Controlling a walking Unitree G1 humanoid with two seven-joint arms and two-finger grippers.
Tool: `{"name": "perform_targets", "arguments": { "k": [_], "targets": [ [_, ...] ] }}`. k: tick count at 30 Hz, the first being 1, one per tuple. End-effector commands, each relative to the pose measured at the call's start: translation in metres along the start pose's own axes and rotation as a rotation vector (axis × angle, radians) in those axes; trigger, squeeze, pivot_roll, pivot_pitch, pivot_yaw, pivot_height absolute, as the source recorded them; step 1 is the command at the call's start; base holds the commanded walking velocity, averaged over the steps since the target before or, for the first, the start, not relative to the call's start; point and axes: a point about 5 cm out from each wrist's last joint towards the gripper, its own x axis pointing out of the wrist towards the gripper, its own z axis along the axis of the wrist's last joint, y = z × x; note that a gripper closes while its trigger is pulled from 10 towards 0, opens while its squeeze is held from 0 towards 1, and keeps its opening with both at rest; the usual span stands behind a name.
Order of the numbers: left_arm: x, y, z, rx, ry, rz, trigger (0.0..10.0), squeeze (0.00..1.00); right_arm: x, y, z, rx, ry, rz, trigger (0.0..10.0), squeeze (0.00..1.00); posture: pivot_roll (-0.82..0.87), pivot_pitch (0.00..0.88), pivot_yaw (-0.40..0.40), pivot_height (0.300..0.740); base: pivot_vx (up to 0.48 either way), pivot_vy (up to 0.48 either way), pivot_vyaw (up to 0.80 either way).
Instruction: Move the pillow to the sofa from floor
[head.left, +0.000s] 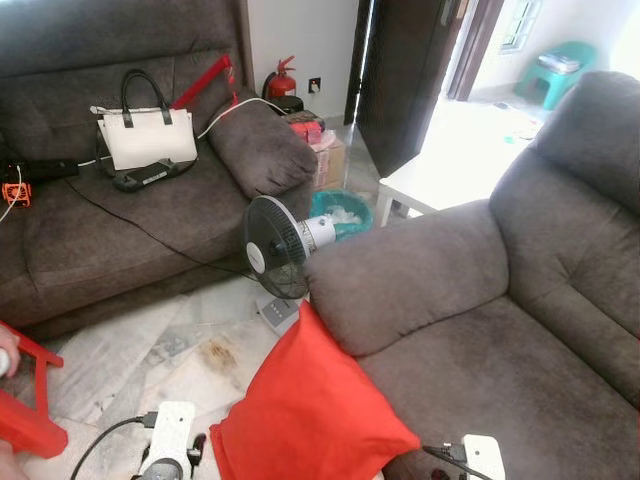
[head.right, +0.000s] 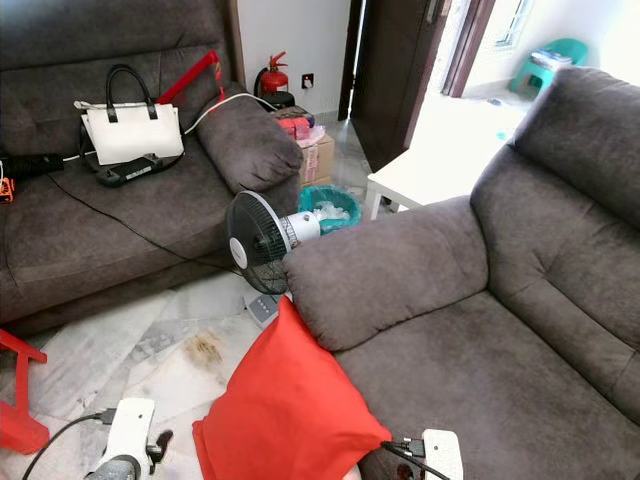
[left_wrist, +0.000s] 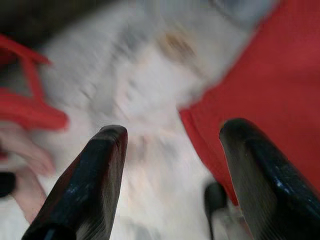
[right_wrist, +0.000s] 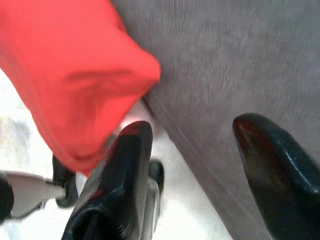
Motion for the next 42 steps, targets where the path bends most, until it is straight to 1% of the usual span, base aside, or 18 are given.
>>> {"name": "perform_targets", "arguments": {
  "k": [1, 3, 5, 6, 7, 8, 9, 10, 12, 13, 15, 16, 17, 19, 21, 24, 29, 42],
  "targets": [
    [-0.002, 0.0, 0.007, -0.007, -0.092, 0.029, 10.0, 0.0, -0.001, -0.002, 0.007, 0.041, -0.081, -0.009, 10.0, 0.0, 0.07, 0.027, -0.065, 0.74, 0.0, 0.0, 0.0],
    [-0.003, 0.001, 0.01, -0.006, -0.13, 0.036, 10.0, 0.0, -0.001, -0.002, 0.009, 0.046, -0.105, -0.012, 10.0, 0.0, 0.07, 0.025, -0.063, 0.74, 0.0, 0.0, 0.0],
    [0.008, 0.011, 0.056, -0.015, -0.306, 0.058, 10.0, 0.0, -0.002, -0.002, 0.011, 0.064, -0.143, -0.01, 10.0, 0.0, 0.07, 0.025, -0.062, 0.74, 0.0, 0.0, 0.0],
    [0.003, 0.016, 0.091, 0.015, -0.543, 0.078, 10.0, 0.0, -0.002, -0.001, 0.013, 0.066, -0.163, -0.008, 10.0, 0.0, 0.07, 0.021, -0.06, 0.74, 0.0, 0.0, 0.0],
    [-0.013, 0.017, 0.124, 0.045, -0.828, 0.087, 10.0, 0.0, -0.003, -0.001, 0.015, 0.072, -0.192, -0.002, 10.0, 0.0, 0.07, 0.019, -0.06, 0.74, 0.0, 0.0, 0.0],
    [-0.013, 0.017, 0.124, 0.045, -0.828, 0.087, 10.0, 0.0, -0.003, -0.001, 0.015, 0.072, -0.192, -0.002, 10.0, 0.0, 0.07, 0.019, -0.06, 0.74, 0.0, 0.0, 0.0],
    [-0.023, 0.013, 0.131, 0.049, -0.924, 0.074, 10.0, 0.0, 0.001, 0.006, 0.063, 0.051, -0.391, 0.025, 10.0, 0.0, 0.07, 0.01, -0.058, 0.74, 0.0, 0.0, 0.0],
    [-0.028, 0.009, 0.13, 0.053, -0.95, 0.062, 10.0, 0.0, -0.001, 0.012, 0.099, 0.035, -0.541, 0.044, 10.0, 0.0, 0.07, 0.01, -0.058, 0.74, 0.0, 0.0, 0.0],
    [-0.042, 0.001, 0.121, 0.063, -0.997, 0.03, 10.0, 0.0, -0.012, 0.022, 0.142, 0.022, -0.743, 0.065, 10.0, 0.0, 0.07, 0.003, -0.054, 0.74, 0.0, 0.0, 0.0],
    [-0.021, 0.004, 0.123, 0.053, -0.813, 0.048, 10.0, 0.0, -0.017, 0.023, 0.149, 0.032, -0.802, 0.069, 10.0, 0.0, 0.06, 0.0, -0.052, 0.74, 0.0, 0.0, 0.0],
    [-0.016, 0.004, 0.131, 0.056, -0.793, 0.044, 10.0, 0.0, -0.02, 0.024, 0.151, 0.036, -0.822, 0.07, 10.0, 0.0, 0.06, 0.0, -0.052, 0.74, 0.0, 0.0, 0.0],
    [-0.016, 0.004, 0.131, 0.056, -0.793, 0.044, 10.0, 0.0, -0.02, 0.024, 0.151, 0.036, -0.822, 0.07, 10.0, 0.0, 0.06, 0.0, -0.052, 0.74, 0.0, 0.0, 0.0],
    [-0.018, 0.0, 0.146, 0.068, -0.836, 0.02, 10.0, 0.0, -0.023, 0.024, 0.154, 0.039, -0.844, 0.072, 10.0, 0.0, 0.06, 0.0, -0.052, 0.74, 0.0, 0.0, 0.0],
    [-0.018, 0.0, 0.146, 0.068, -0.836, 0.02, 10.0, 0.0, -0.023, 0.024, 0.154, 0.039, -0.844, 0.072, 10.0, 0.0, 0.06, 0.0, -0.052, 0.74, 0.0, 0.0, 0.0],
    [-0.023, -0.006, 0.157, 0.073, -0.889, -0.009, 10.0, 0.0, -0.026, 0.025, 0.155, 0.038, -0.855, 0.075, 10.0, 0.0, 0.06, 0.0, -0.054, 0.74, 0.0, 0.0, 0.0],
    [-0.035, -0.027, 0.166, 0.078, -0.939, -0.121, 10.0, 0.0, -0.038, 0.02, 0.147, 0.036, -0.882, 0.067, 10.0, 0.0, 0.08, 0.0, -0.065, 0.74, 0.0, 0.0, 0.0],
    [-0.036, -0.03, 0.167, 0.071, -0.905, -0.129, 10.0, 0.0, -0.045, 0.02, 0.146, 0.042, -0.888, 0.054, 10.0, 0.0, 0.07, 0.0, -0.069, 0.74, 0.0, 0.0, 0.0],
    [-0.035, -0.029, 0.168, 0.051, -0.855, -0.122, 10.0, 0.0, -0.042, 0.028, 0.154, 0.042, -0.862, 0.066, 10.0, 0.0, 0.07, 0.0, -0.071, 0.74, 0.0, 0.0, 0.0]
  ]
}}
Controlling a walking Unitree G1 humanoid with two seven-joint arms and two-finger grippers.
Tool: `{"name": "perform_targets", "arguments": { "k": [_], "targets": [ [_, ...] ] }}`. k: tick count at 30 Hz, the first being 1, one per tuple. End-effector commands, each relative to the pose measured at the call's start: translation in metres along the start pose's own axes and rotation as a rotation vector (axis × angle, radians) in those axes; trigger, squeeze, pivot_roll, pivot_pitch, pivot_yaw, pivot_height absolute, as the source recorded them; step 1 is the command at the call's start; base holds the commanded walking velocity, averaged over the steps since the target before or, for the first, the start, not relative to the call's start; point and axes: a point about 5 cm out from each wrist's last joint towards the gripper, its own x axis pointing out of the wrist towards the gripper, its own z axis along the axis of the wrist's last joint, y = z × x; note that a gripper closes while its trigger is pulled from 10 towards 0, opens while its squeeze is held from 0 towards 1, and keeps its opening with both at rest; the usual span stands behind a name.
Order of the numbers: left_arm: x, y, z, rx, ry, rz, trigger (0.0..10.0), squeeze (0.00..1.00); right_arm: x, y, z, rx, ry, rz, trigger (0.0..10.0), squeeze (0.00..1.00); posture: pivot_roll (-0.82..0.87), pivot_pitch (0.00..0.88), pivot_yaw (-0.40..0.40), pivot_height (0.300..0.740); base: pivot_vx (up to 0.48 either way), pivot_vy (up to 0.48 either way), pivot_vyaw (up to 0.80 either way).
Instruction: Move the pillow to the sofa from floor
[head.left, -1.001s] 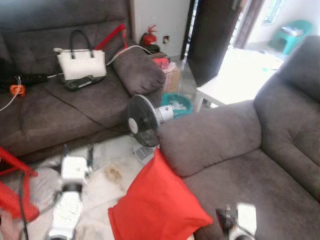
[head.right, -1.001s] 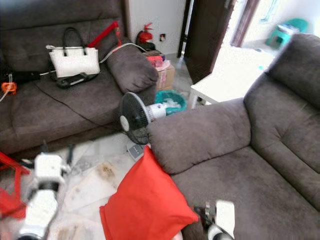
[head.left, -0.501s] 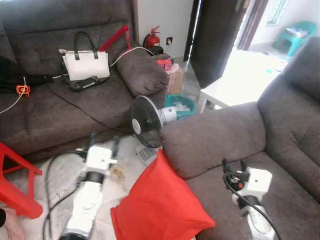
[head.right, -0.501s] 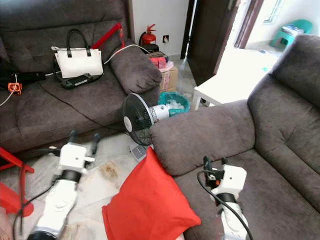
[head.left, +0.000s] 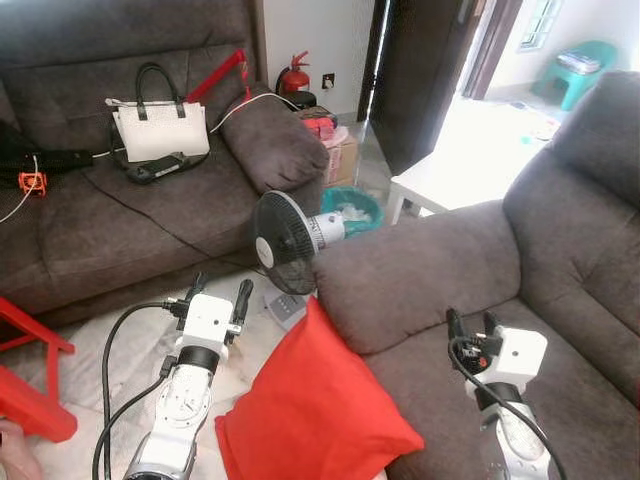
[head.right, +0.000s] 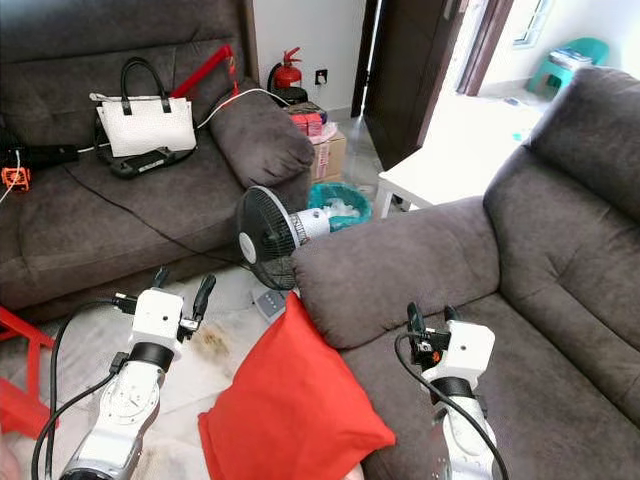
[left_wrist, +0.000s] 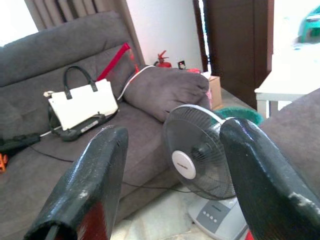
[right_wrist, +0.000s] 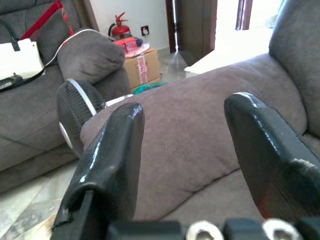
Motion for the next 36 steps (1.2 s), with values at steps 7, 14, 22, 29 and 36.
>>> {"name": "perform_targets", "arguments": {
  "k": [7, 14, 22, 29, 36],
  "targets": [
    [0.004, 0.0, 0.004, -0.018, 0.018, 0.011, 10.0, 0.0, -0.001, 0.003, -0.002, -0.026, 0.05, 0.016, 10.0, 0.0, 0.08, 0.012, -0.072, 0.74, 0.0, 0.0, 0.0],
    [0.004, 0.002, 0.004, -0.019, 0.028, 0.014, 10.0, 0.0, 0.002, 0.004, -0.004, -0.035, 0.081, 0.027, 10.0, 0.0, 0.08, 0.027, -0.075, 0.725, 0.0, 0.0, 0.0],
    [0.002, 0.002, 0.004, -0.019, 0.041, 0.016, 10.0, 0.0, 0.003, 0.004, -0.005, -0.045, 0.101, 0.039, 10.0, 0.0, 0.08, 0.029, -0.081, 0.685, 0.0, 0.0, 0.0],
    [0.003, 0.003, 0.004, -0.022, 0.043, 0.023, 10.0, 0.0, 0.004, 0.005, -0.005, -0.053, 0.119, 0.053, 10.0, 0.0, 0.08, 0.028, -0.086, 0.635, 0.0, 0.0, 0.0],
    [0.004, 0.004, 0.003, -0.027, 0.054, 0.031, 10.0, 0.0, 0.005, 0.007, -0.007, -0.056, 0.129, 0.065, 10.0, 0.0, 0.08, 0.029, -0.09, 0.615, 0.0, 0.0, 0.0]
  ]
}}
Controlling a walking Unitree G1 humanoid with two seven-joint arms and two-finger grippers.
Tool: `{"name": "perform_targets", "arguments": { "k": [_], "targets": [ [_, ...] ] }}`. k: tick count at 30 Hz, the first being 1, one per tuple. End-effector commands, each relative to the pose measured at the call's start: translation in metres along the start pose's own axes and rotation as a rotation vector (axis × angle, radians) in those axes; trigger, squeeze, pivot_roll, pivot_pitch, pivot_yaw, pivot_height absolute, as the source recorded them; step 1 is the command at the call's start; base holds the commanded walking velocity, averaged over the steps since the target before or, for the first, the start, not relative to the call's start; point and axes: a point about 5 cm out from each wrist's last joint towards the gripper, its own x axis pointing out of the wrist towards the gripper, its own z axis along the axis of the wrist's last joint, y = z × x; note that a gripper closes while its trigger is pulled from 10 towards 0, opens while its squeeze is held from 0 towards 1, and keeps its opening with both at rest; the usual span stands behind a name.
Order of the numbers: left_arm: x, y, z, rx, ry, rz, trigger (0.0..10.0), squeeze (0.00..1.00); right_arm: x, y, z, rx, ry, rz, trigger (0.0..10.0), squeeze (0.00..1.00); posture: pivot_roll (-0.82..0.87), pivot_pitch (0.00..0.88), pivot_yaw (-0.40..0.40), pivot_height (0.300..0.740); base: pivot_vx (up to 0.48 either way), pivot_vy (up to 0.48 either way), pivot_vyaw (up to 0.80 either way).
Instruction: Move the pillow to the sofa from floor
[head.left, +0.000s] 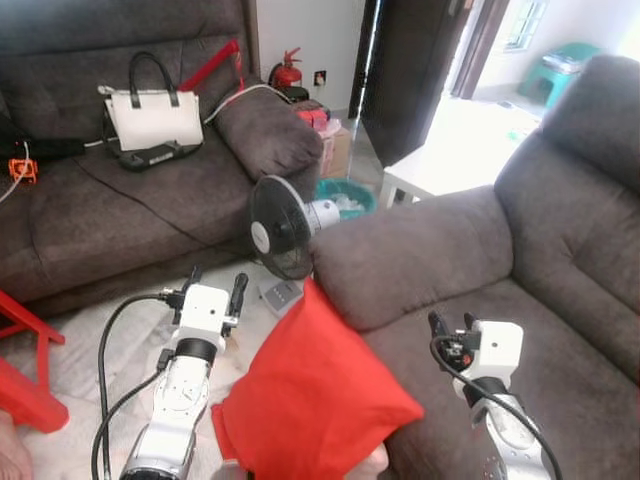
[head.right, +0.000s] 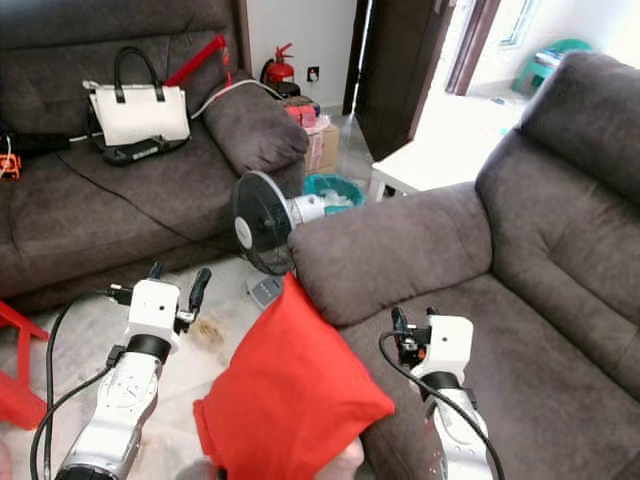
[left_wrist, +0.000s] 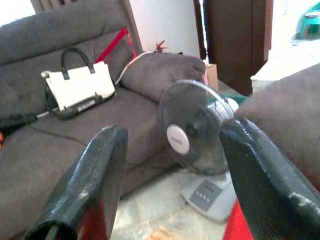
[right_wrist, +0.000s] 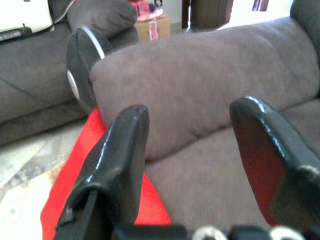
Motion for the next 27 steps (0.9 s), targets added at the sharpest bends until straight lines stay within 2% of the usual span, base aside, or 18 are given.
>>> {"name": "perform_targets", "arguments": {
  "k": [1, 27],
  "targets": [
    [-0.0006, -0.0006, -0.0017, -0.022, 0.015, 0.007, 10.0, 0.0, 0.0001, -0.0023, -0.0029, -0.005, 0.021, -0.002, 10.0, 0.0, 0.08, 0.029, -0.09, 0.615, 0.0, 0.0, 0.0],
    [-0.0037, 0.0012, -0.0099, -0.076, 0.077, 0.011, 10.0, 0.0, 0.0014, -0.001, -0.009, -0.026, 0.064, 0.027, 10.0, 0.0, 0.08, 0.034, -0.09, 0.615, 0.0, 0.0, 0.0]
  ]
}}
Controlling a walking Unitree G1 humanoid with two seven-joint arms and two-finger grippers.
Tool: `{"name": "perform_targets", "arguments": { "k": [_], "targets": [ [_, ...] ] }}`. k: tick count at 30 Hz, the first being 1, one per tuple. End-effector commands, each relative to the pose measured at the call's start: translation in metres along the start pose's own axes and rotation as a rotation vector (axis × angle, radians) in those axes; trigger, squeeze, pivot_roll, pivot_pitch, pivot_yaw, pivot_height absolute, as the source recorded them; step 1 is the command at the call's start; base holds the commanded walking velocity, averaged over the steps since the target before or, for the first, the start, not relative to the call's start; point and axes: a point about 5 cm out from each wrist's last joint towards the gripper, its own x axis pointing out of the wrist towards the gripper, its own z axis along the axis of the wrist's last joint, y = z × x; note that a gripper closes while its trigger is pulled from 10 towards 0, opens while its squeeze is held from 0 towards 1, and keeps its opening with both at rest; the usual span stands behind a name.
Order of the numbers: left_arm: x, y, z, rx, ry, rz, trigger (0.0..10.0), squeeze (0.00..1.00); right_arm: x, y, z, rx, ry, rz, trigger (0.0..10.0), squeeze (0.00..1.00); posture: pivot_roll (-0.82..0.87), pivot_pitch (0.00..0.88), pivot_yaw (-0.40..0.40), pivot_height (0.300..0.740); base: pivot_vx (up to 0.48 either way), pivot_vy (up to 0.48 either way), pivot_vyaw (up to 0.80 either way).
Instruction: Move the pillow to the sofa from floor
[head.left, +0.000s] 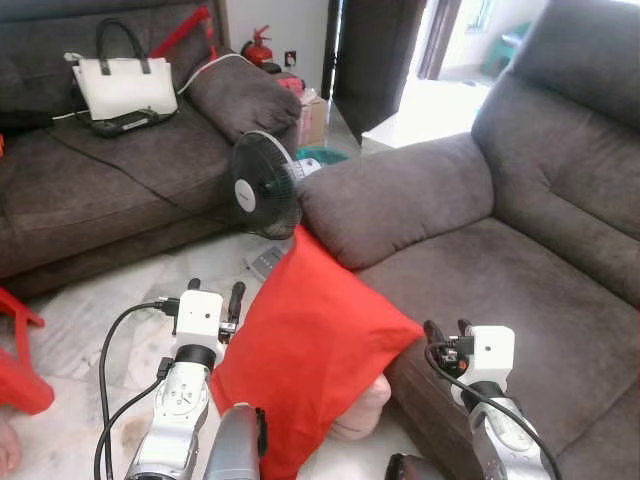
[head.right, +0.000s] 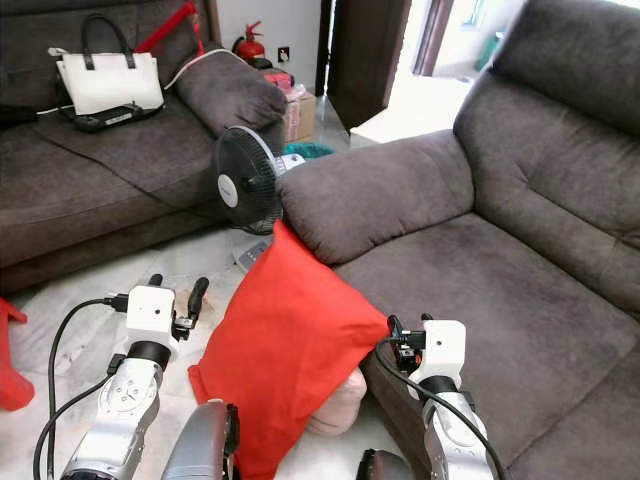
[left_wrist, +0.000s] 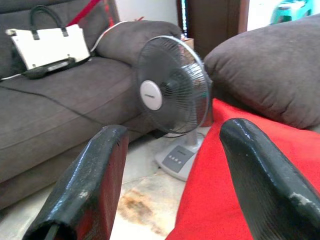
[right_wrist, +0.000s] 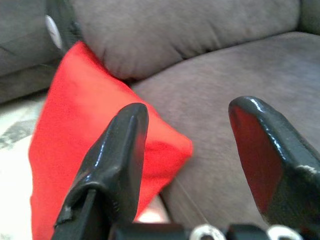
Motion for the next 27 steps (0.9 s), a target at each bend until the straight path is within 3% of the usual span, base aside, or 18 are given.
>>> {"name": "perform_targets", "arguments": {
  "k": [1, 10, 15, 24, 27],
  "targets": [
    [-0.0003, 0.0001, -0.0009, -0.001, 0.01, -0.005, 10.0, 0.0, 0.0023, -0.0003, 0.002, -0.003, -0.001, 0.003, 10.0, 0.0, 0.08, 0.034, -0.09, 0.615, 0.0, 0.0, 0.0],
    [0.0009, -0.0024, 0.0003, -0.016, 0.013, -0.01, 10.0, 0.0, 0.0025, 0.0004, 0.0019, -0.032, 0.003, 0.02, 10.0, 0.0, 0.08, 0.035, -0.091, 0.615, 0.266, 0.0, 0.0],
    [0.0016, -0.002, 0.0014, -0.016, 0.01, -0.01, 10.0, 0.0, 0.0024, 0.0017, 0.0022, -0.036, 0.004, 0.029, 10.0, 0.0, 0.08, 0.035, -0.091, 0.615, 0.353, 0.0, 0.76],
    [0.0016, -0.0008, 0.0014, -0.013, 0.011, -0.012, 10.0, 0.0, 0.0023, 0.003, 0.0008, -0.02, 0.018, 0.027, 10.0, 0.0, 0.09, 0.033, -0.089, 0.615, 0.37, 0.0, 0.0],
    [0.0006, -0.0092, -0.0007, -0.022, 0.024, -0.092, 10.0, 0.0, 0.0031, 0.0035, -0.0006, -0.025, 0.03, 0.026, 10.0, 0.0, 0.09, 0.034, -0.089, 0.615, 0.0, 0.0, 0.0]
  ]
}}
